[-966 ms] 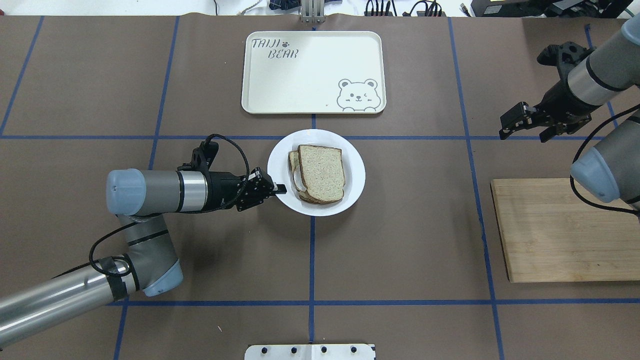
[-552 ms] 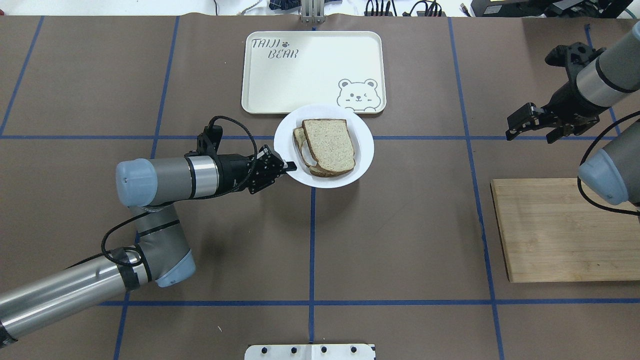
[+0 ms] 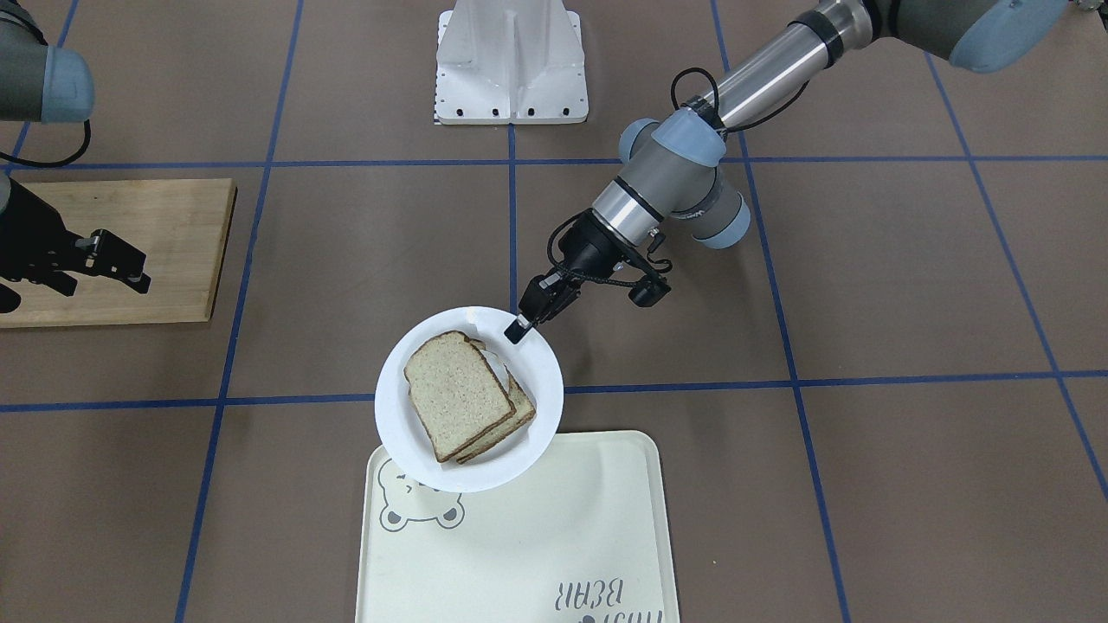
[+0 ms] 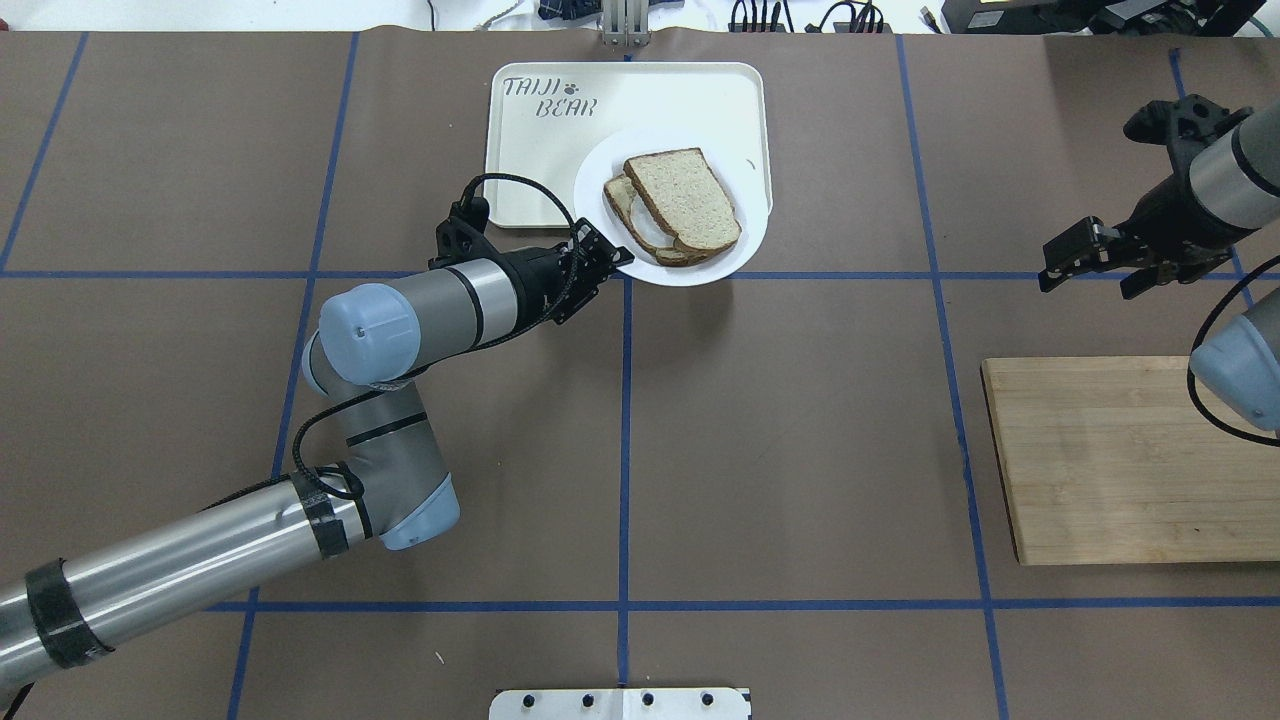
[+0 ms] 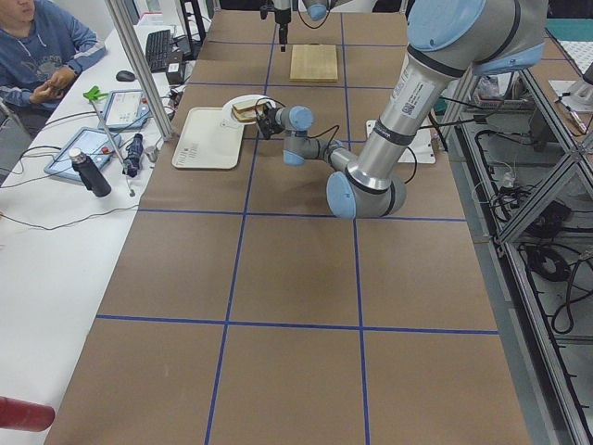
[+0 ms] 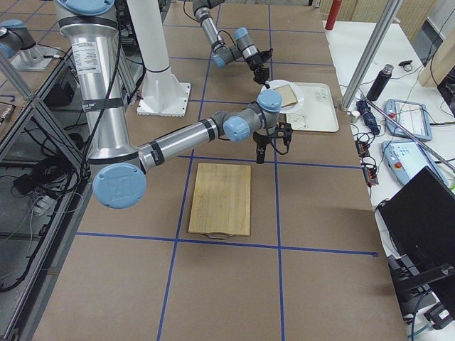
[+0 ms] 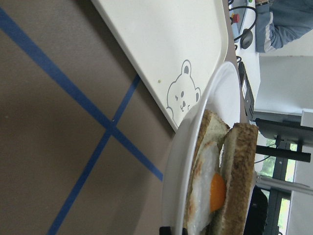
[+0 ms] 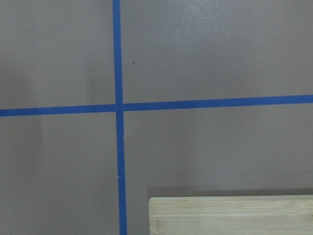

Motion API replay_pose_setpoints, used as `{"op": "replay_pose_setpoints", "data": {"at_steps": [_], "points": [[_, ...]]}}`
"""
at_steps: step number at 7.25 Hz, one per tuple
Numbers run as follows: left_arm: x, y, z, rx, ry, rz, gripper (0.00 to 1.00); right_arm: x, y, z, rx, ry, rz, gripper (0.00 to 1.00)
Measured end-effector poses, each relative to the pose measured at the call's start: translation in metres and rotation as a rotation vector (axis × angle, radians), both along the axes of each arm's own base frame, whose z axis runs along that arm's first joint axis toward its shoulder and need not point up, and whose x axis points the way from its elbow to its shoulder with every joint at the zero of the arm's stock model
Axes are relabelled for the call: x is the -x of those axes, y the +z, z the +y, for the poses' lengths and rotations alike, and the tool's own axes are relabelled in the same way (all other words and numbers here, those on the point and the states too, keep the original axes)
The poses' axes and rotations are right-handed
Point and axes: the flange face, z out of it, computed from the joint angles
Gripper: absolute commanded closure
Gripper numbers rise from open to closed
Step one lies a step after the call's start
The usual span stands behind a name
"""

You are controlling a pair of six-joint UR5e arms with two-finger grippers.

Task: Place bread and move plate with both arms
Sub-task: 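Slide the plate with the left gripper onto the bear tray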

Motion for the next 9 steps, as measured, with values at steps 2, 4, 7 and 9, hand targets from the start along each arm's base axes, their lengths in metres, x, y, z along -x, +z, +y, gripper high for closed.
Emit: {"op": "replay_pose_setpoints", "data": {"at_steps": [2,4,7,9], "points": [[-0.017,0.014,-0.035,0.145,-0.147,-0.007,1.0,-0.011,0.006,0.004,0.005,0.013,0.006,0.0],[-0.033,0.012,-0.061,0.266,-0.227,0.004,1.0,-0.015,0.006,0.005,0.002,0.018,0.006,0.0],[-0.053,0.013,-0.081,0.34,-0.25,0.004,1.0,-0.016,0.008,0.008,0.003,0.019,0.01,0.0],[-0.059,0.01,-0.085,0.352,-0.251,0.004,1.0,-0.015,0.007,0.006,0.001,0.017,0.01,0.0]]}}
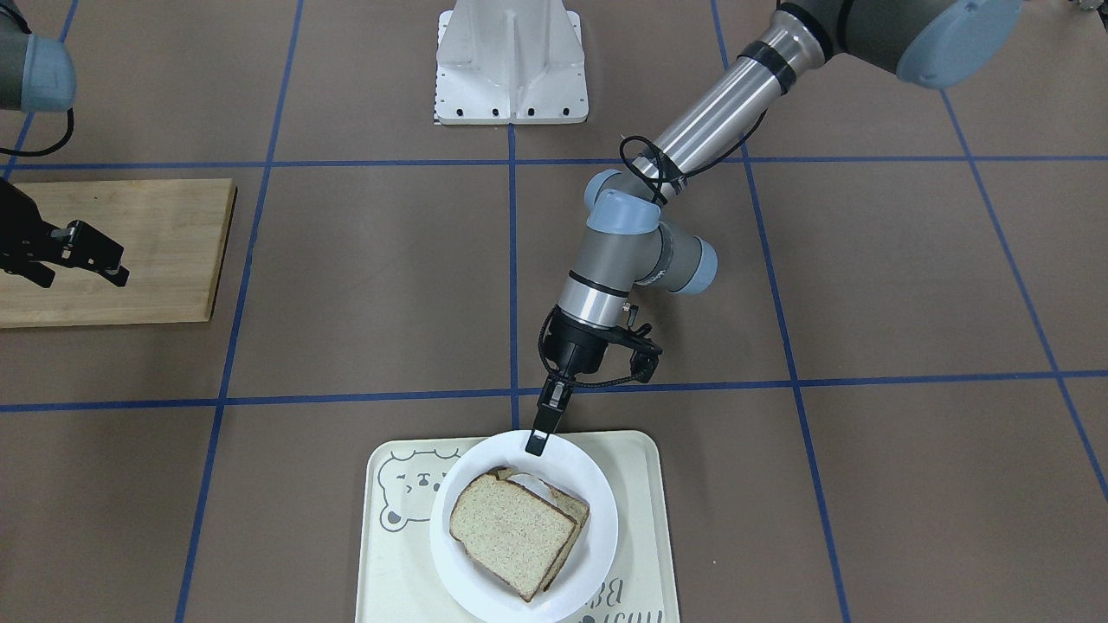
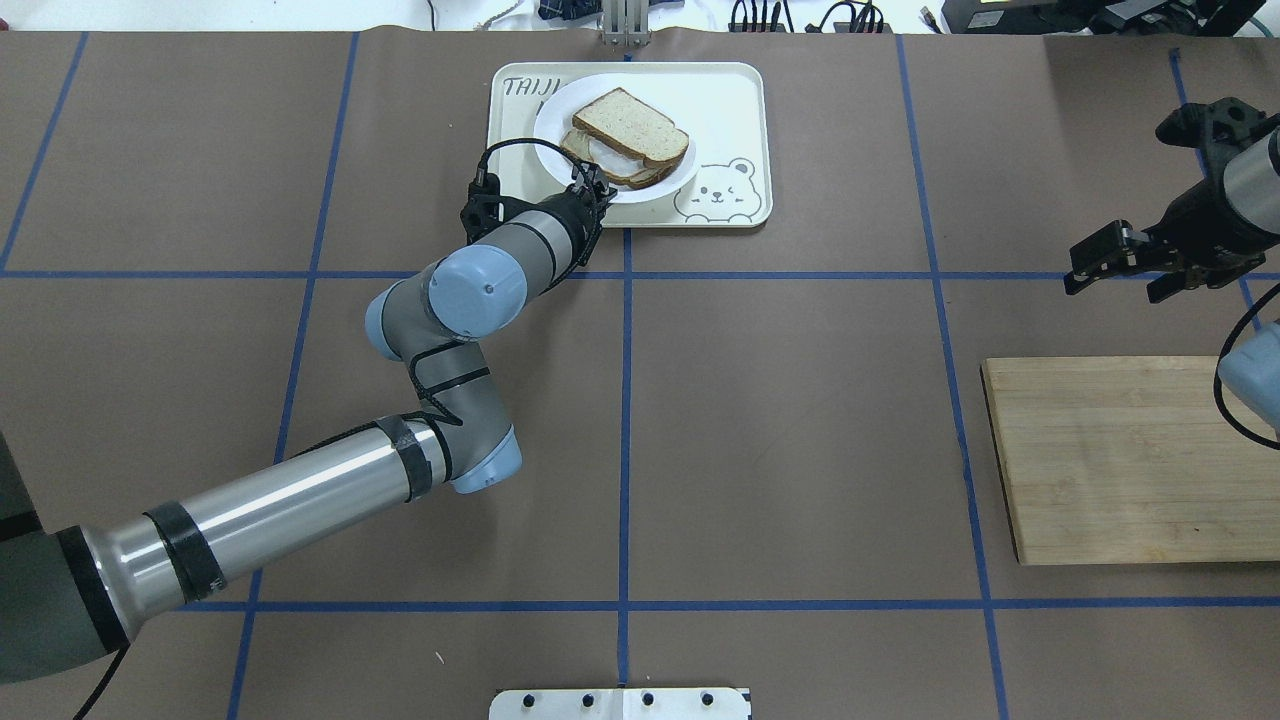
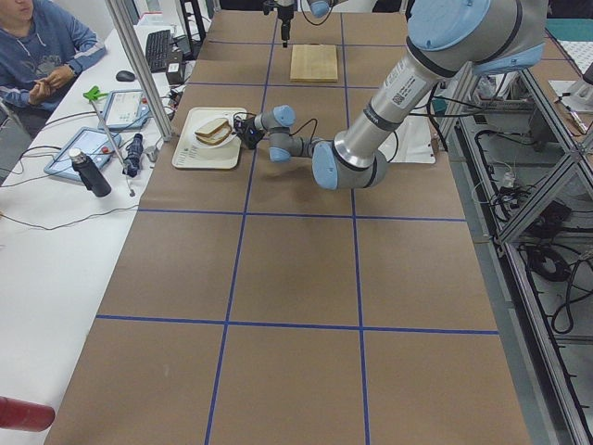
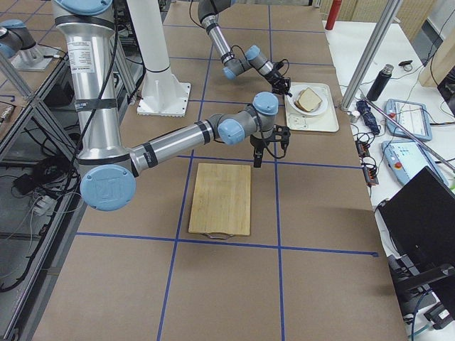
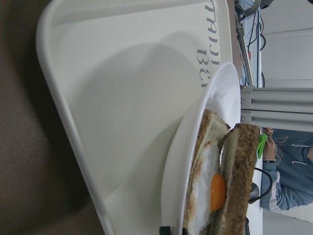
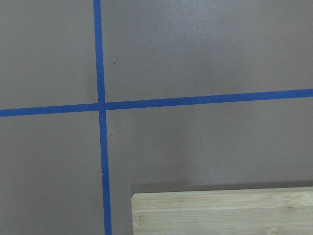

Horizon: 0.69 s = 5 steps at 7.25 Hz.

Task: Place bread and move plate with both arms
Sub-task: 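Slide the plate with the left gripper onto the bear tray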

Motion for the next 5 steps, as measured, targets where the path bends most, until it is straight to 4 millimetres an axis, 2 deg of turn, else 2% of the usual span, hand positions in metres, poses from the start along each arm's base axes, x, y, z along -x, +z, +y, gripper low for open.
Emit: {"op": "replay_pose_setpoints", "data": {"at_steps": [1,2,3,4,5], "points": [[-0.0027,-0.0016,-0.0018,0.003,0.001,-0.002,1.0,0.0007,-0.0001,-0.001,0.0,0.0,0.0,0.0],[-0.0051,-0.0055,-0.0033,0.003,0.001,-0.001,0.73,0.001,-0.0001,-0.0016,0.001,0.0,0.001,0.0],[-0.0067,-0.0071,-0.0044,0.004,0.0,-0.003,0.31,0.0011,-0.0002,-0.0016,0.001,-0.001,0.0,0.0],[-0.0075,-0.008,-0.0049,0.003,0.0,-0.004,0.02,0.001,-0.0005,-0.0014,0.0,-0.001,0.0,0.0],[-0.0068,-0.0091,-0.0059,0.002,-0.002,-0.005,0.02,0.0009,-0.0005,-0.0014,0.0,0.0,0.0,0.0]]}}
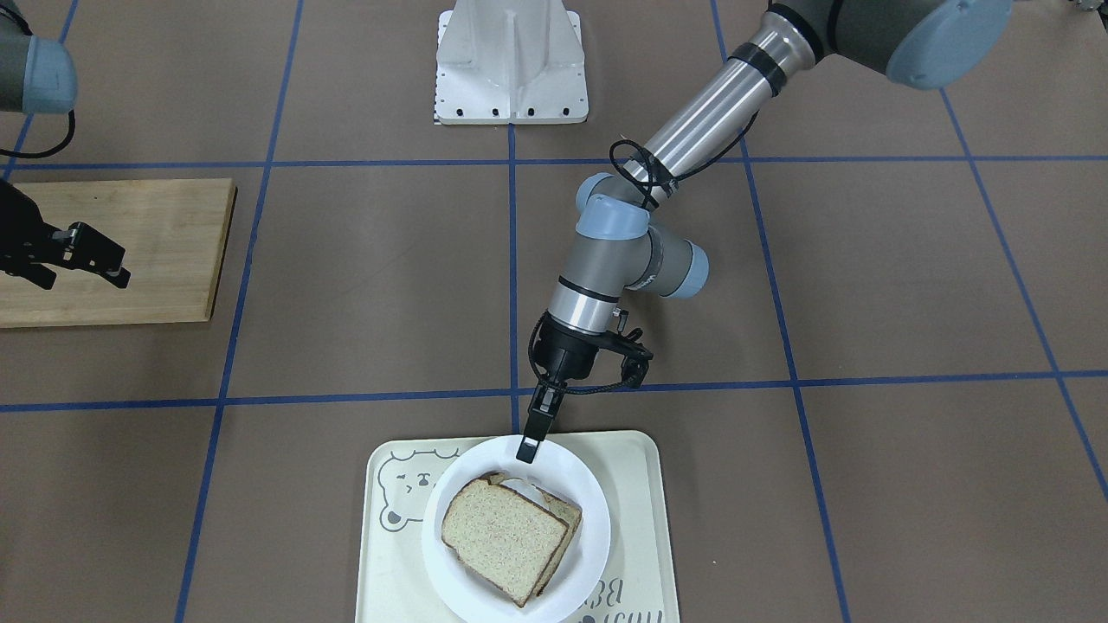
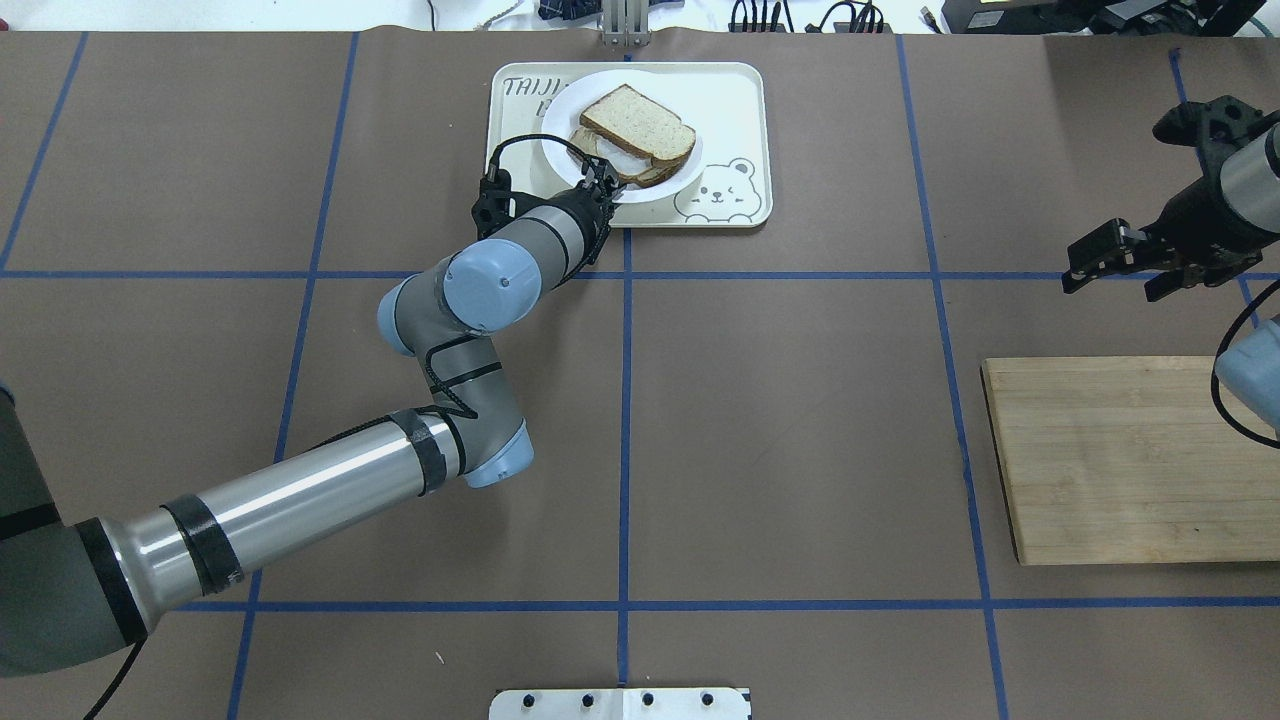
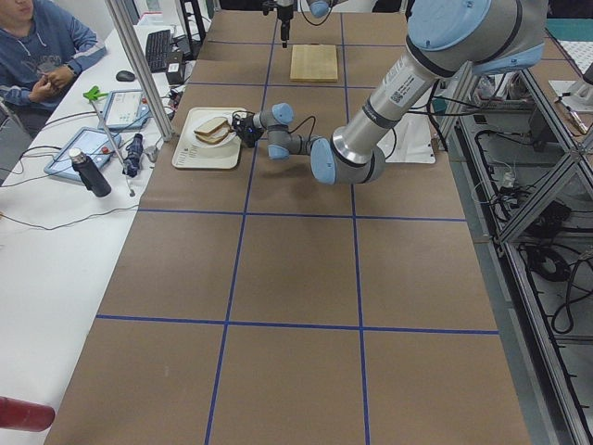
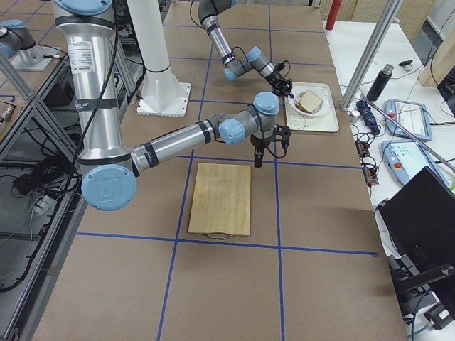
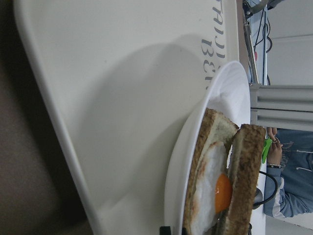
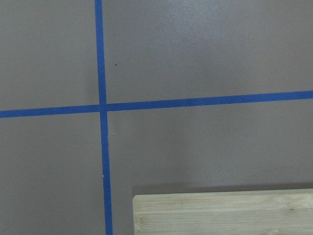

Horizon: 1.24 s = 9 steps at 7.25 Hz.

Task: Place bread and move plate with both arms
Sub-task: 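Slide the plate with the left gripper onto the bear tray, then release the plate and pull the left gripper back toward the robot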

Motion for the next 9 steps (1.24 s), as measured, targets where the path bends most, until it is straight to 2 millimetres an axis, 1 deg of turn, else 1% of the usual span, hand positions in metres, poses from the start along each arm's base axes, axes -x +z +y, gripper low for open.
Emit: {"op": "replay_pose_setpoints", "data": {"at_steps": [1,2,3,4,6,7,8,9], "points": [[0.006,-0.004,-0.004,-0.007,-0.003,0.004,0.02,0.0,0.0,0.0,0.0,0.001,0.002,0.0],[0.02,-0.012,-0.01,-0.029,0.001,0.004,0.02,0.0,0.0,0.0,-0.002,0.002,0.002,0.0],[0.037,-0.015,-0.008,-0.059,0.02,-0.014,0.02,-0.001,-0.002,0.0,-0.005,0.002,-0.001,0.0],[0.06,-0.005,0.005,-0.079,0.055,-0.033,0.03,-0.001,-0.004,0.0,-0.006,0.003,-0.002,0.0],[0.108,0.031,0.041,-0.098,0.141,-0.052,0.03,-0.001,-0.005,0.0,-0.008,0.007,-0.002,0.0],[0.131,0.051,0.055,-0.14,0.175,-0.103,0.02,-0.001,-0.007,0.0,-0.012,0.009,-0.004,0.0],[0.159,0.078,0.073,-0.204,0.2,-0.185,0.02,-0.002,-0.009,0.0,-0.016,0.011,-0.007,0.0],[0.19,0.109,0.087,-0.276,0.219,-0.295,0.02,-0.004,-0.01,0.0,-0.021,0.016,-0.009,0.0]]}}
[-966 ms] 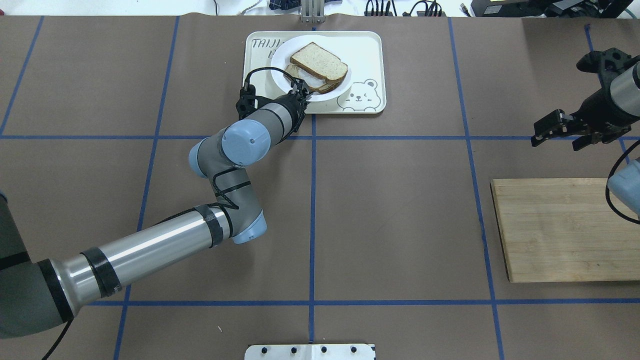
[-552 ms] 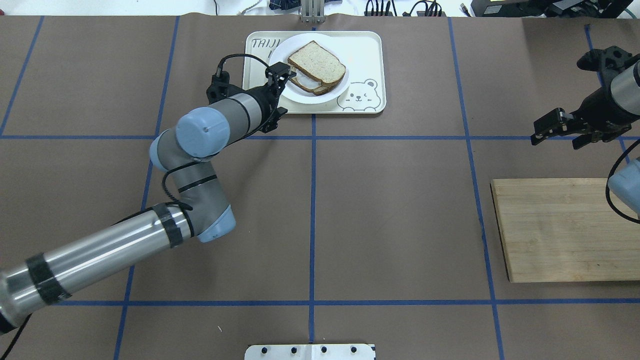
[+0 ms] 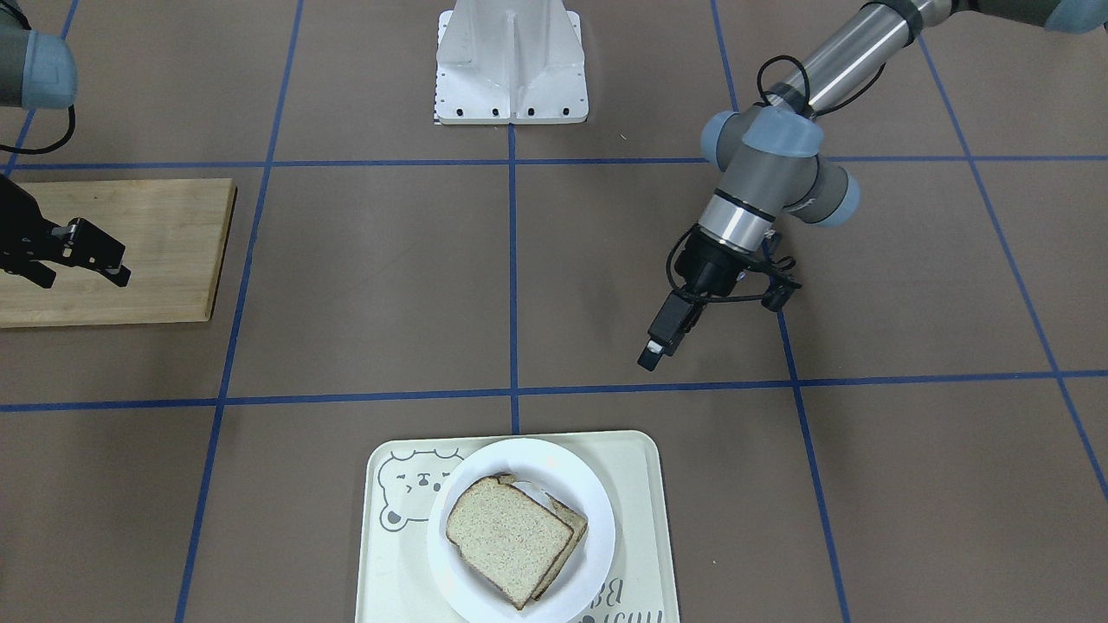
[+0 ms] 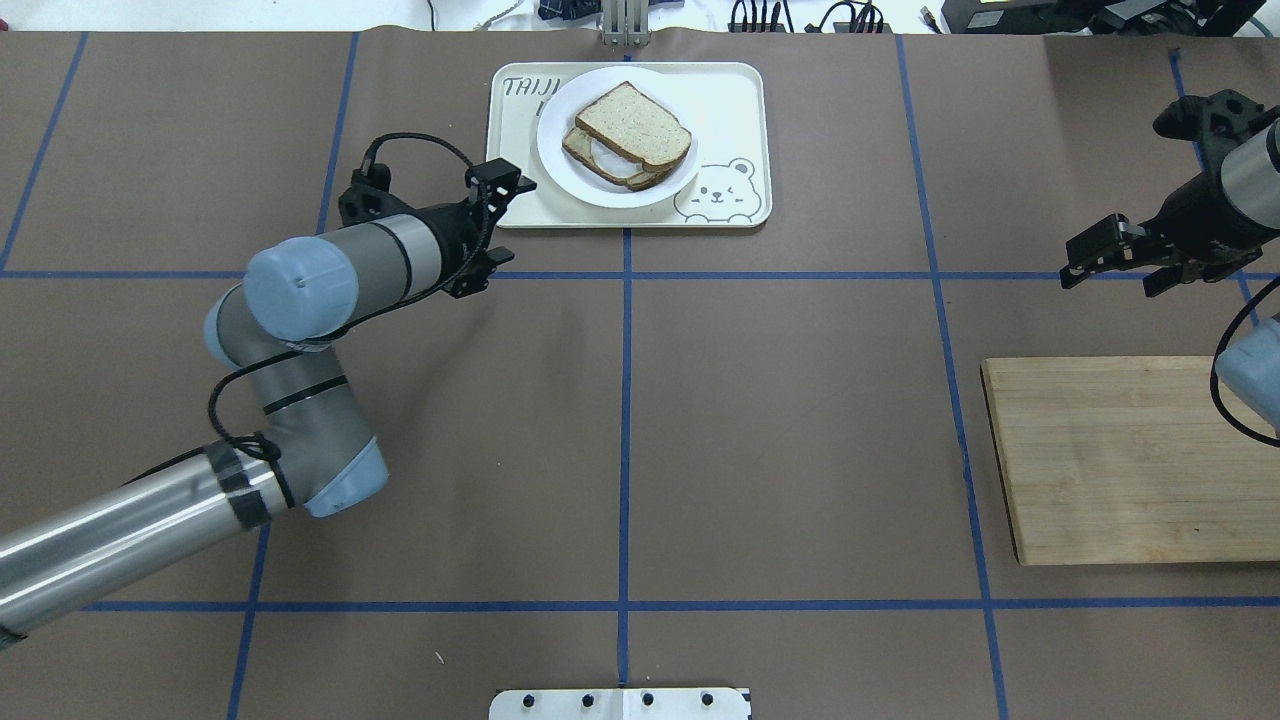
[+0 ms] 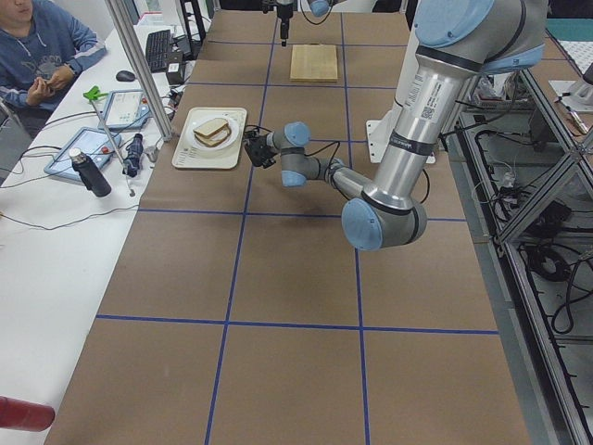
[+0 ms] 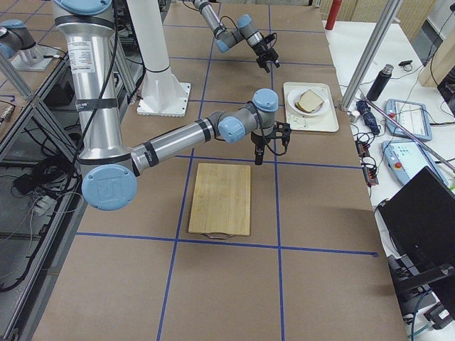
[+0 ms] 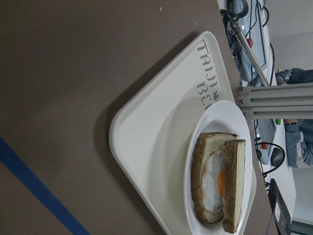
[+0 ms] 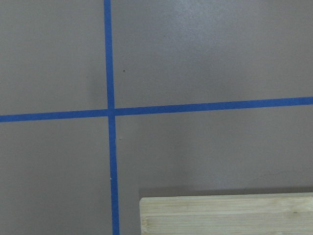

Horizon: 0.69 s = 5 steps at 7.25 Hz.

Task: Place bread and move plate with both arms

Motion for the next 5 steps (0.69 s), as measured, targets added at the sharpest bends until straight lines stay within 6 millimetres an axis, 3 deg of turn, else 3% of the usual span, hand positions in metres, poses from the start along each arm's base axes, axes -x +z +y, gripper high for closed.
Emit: {"op": "replay_pose_setpoints", "data": {"at_steps": [2,5], "points": [[0.067,0.068,-0.001,-0.171,0.047,-0.276,0.02,-0.006,0.0,-0.001,-0.014,0.014,0.0,0.0],[0.202,0.16,-0.042,-0.367,0.281,-0.808,0.02,-0.019,0.003,-0.008,-0.038,0.043,0.026,0.0]]}}
